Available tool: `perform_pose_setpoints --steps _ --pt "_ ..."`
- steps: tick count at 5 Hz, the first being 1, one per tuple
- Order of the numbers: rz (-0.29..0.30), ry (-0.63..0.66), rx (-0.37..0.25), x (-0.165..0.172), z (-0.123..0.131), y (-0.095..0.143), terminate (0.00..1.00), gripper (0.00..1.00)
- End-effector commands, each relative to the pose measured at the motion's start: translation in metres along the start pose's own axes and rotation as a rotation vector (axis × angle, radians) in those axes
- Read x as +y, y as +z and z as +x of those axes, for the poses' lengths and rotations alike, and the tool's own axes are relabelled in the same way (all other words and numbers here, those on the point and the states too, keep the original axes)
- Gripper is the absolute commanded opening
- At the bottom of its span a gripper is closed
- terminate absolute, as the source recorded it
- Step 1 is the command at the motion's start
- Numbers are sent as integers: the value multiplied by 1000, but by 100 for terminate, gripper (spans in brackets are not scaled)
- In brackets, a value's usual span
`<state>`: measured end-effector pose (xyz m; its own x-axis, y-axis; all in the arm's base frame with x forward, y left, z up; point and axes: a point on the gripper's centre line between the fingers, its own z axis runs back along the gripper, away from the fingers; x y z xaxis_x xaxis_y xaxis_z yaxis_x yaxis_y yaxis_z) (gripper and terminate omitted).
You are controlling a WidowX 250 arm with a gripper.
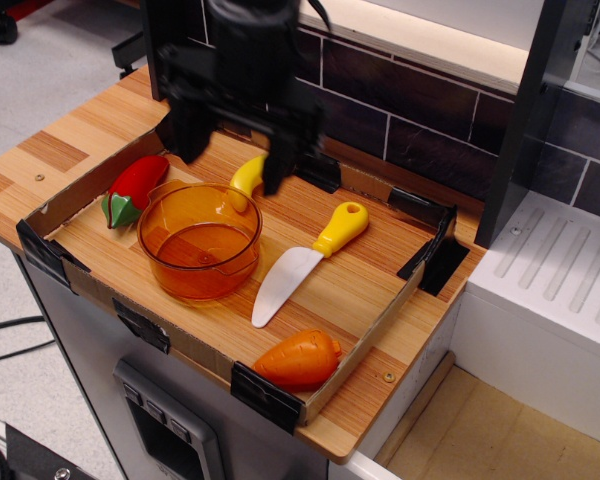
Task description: Put banana in pot
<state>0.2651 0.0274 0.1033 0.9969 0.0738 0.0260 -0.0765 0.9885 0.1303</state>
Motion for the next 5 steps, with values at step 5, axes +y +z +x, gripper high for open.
perform_pose_setpoints --steps 5 --pt "-12 -154 -118 20 93 -74 0 100"
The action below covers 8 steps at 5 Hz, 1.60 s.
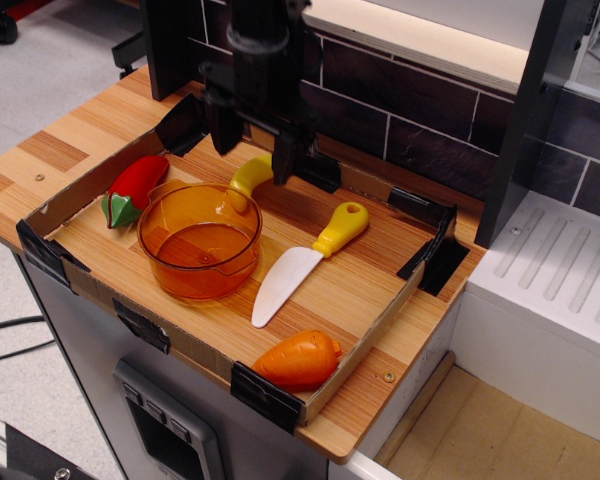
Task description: Put banana in pot
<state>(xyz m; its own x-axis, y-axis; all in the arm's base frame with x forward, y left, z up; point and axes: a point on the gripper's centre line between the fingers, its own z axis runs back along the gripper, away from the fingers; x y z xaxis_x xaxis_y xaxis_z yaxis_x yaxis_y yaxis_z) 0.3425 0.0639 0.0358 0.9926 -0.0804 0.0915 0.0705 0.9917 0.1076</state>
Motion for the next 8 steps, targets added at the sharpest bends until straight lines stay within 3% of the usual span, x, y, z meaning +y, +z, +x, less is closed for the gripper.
perform_pose_setpoints --steps 1,2,3,6,8 --pt "46 -10 -1 0 17 -16 0 100" --pt "61 -11 17 2 19 -27 0 100" --pt "37 -9 -10 5 17 -28 0 0" --pt "15 24 -38 8 17 13 0 0" --pt "-34 68 -120 -2 20 58 0 0"
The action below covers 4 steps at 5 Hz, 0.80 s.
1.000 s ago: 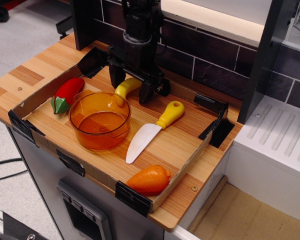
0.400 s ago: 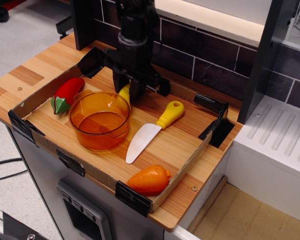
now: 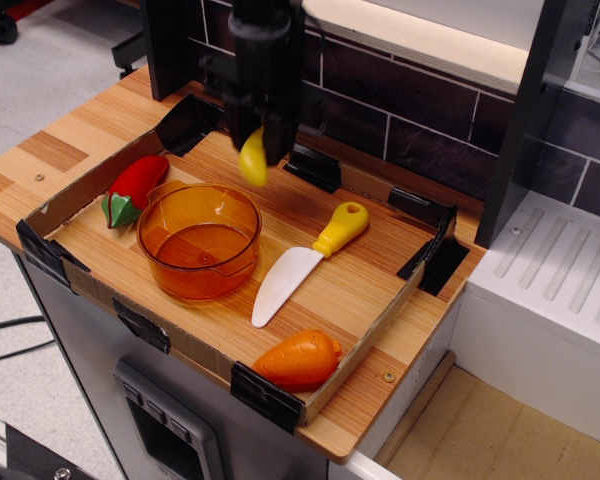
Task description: Put banana in pot
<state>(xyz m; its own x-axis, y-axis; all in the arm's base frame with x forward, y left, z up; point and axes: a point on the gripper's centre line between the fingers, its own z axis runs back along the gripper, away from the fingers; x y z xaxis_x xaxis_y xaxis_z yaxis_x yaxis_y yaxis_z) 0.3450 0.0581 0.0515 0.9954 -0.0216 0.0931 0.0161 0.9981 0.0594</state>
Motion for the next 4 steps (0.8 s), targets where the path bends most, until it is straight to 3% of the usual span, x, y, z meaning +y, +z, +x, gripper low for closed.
perform_pose_setpoints --steps 1,4 --pt "-25 -4 -139 -6 10 57 0 0" --pt "3 -111 -87 -3 -38 40 0 0"
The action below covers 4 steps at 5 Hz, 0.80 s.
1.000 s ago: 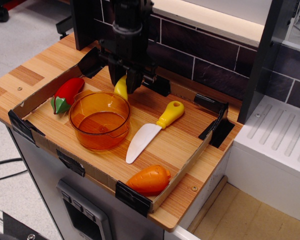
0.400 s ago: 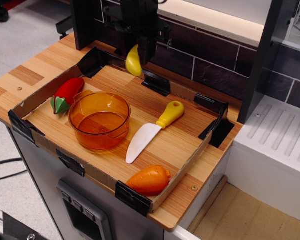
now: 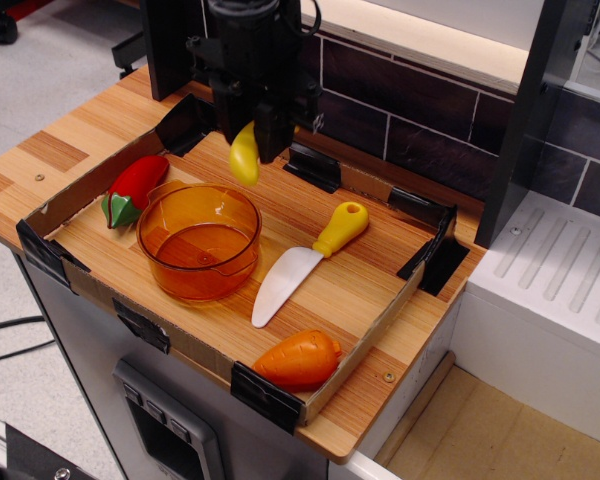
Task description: Put banana in pot
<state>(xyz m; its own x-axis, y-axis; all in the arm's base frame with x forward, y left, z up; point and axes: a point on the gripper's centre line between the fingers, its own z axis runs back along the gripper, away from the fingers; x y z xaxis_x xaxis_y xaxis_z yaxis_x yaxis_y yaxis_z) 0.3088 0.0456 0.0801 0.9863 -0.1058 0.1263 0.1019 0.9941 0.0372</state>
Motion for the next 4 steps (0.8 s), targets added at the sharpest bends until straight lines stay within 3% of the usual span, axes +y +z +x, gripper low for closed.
perform_pose_setpoints --steps 1,3,4 --pt "53 -59 -29 11 -19 -2 0 0" --pt "86 -85 -17 19 -35 -15 0 0" --pt "84 -71 -6 22 -36 -11 0 100"
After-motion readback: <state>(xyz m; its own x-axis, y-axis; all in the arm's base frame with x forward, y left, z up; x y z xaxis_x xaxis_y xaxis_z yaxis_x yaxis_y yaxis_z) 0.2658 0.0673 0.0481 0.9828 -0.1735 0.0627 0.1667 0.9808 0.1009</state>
